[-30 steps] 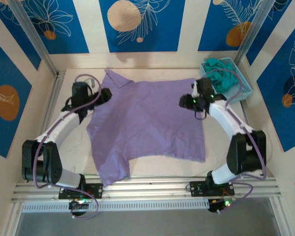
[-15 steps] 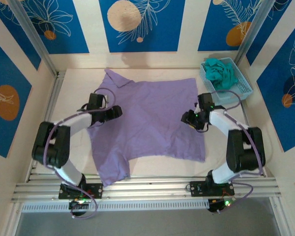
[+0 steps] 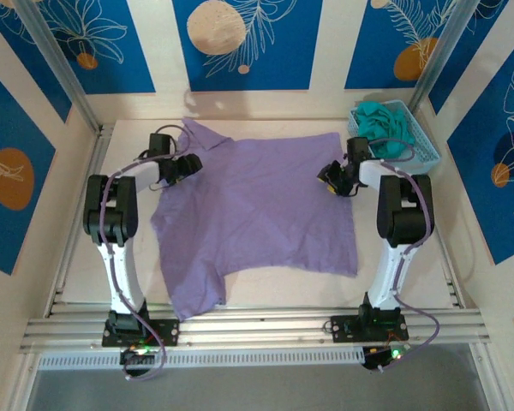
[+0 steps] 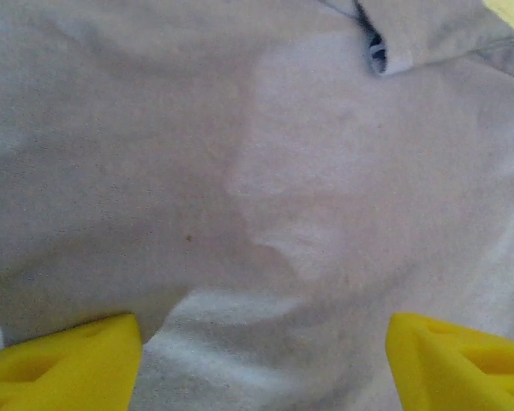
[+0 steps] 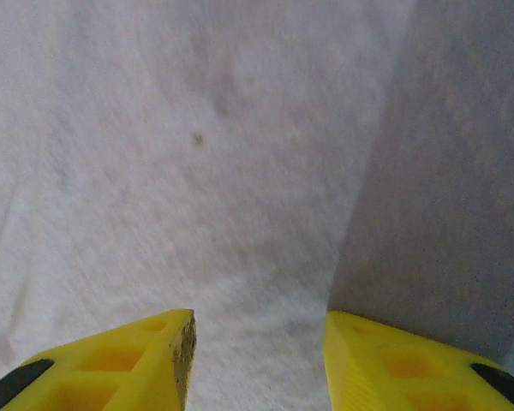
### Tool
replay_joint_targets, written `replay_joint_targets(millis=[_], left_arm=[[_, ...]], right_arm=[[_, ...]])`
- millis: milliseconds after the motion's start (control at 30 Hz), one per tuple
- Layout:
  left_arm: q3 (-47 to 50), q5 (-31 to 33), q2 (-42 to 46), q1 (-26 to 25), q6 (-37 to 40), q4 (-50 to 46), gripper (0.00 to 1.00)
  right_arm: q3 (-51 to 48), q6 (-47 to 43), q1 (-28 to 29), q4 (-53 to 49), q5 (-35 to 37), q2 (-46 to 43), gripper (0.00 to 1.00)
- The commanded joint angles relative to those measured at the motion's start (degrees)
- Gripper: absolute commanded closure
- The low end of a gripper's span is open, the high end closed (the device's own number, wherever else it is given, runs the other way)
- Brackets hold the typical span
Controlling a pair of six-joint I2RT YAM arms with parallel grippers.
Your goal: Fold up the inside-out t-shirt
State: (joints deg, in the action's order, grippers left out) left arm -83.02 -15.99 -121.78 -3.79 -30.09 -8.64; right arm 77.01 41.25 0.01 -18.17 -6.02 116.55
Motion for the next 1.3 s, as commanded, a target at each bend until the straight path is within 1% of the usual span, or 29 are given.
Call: replay_joint_targets(millis=[0, 167, 300, 367, 433, 500, 567, 633, 700, 767, 867, 933, 1033, 1167, 1267], left_arm=[[-4.62, -1.55, -4.76, 2.11, -0.11, -5.58, 0.25], [-14.46, -1.72, -10.81, 3.22, 1.32, -10.13, 0.25], [-25.09, -2.90, -15.79, 3.61, 1.39, -14.38, 0.25], [-27.71, -4.22, -15.67, 3.62, 1.07, -15.25, 0.25], [-26.04, -4.70, -11.70, 3.53, 0.59, -14.46, 0.25], [-19.86, -5.14, -4.54, 3.45, -0.45, -11.17, 0.24], [-9.24, -5.40, 4.39, 3.03, -3.25, -4.31, 0.24], [4.79, -5.51, 15.24, 1.92, -7.51, 5.10, 0.23], [16.03, -4.97, 23.22, 0.55, -11.47, 12.59, 0.23], [22.54, -5.44, 28.32, -1.51, -13.69, 14.69, 0.23], [27.36, -7.51, 34.09, -6.35, -12.26, 12.63, 0.23], [29.05, -6.48, 37.34, -10.08, -10.12, 8.72, 0.22], [31.31, -4.82, 41.33, -13.87, -8.57, 6.18, 0.21], [31.99, -3.50, 44.54, -14.67, -6.57, 2.30, 0.21], [32.30, -1.68, 46.46, -14.66, -4.51, 0.23, 0.21]], right_arm=[[5.00, 1.63, -1.05, -4.12, -0.05, 4.46, 0.58], [14.87, 0.70, -1.94, -7.35, 0.13, 10.82, 0.58], [26.28, -2.25, -1.86, -11.93, 0.24, 16.49, 0.58], [30.16, -4.68, -1.86, -14.02, 0.75, 16.77, 0.58], [30.84, -7.82, -1.77, -15.95, 2.11, 13.91, 0.57], [27.29, -9.96, -1.61, -17.14, 3.58, 8.31, 0.55], [18.55, -10.66, -1.29, -17.02, 4.61, 0.41, 0.54], [6.61, -10.13, -0.83, -16.38, 4.84, -9.22, 0.53], [-3.43, -9.09, -0.57, -17.82, 5.76, -17.26, 0.53], [-12.15, -7.84, -0.04, -20.03, 6.40, -24.20, 0.53], [-20.99, -5.34, 1.06, -25.78, 8.79, -31.81, 0.53], [-25.33, -3.02, 2.14, -28.46, 9.62, -35.65, 0.54], [-29.54, -0.06, 3.57, -30.70, 11.94, -38.68, 0.55], [-32.27, 1.01, 4.47, -31.75, 14.32, -39.02, 0.56], [-34.04, 0.74, 4.18, -29.67, 14.18, -37.64, 0.56]])
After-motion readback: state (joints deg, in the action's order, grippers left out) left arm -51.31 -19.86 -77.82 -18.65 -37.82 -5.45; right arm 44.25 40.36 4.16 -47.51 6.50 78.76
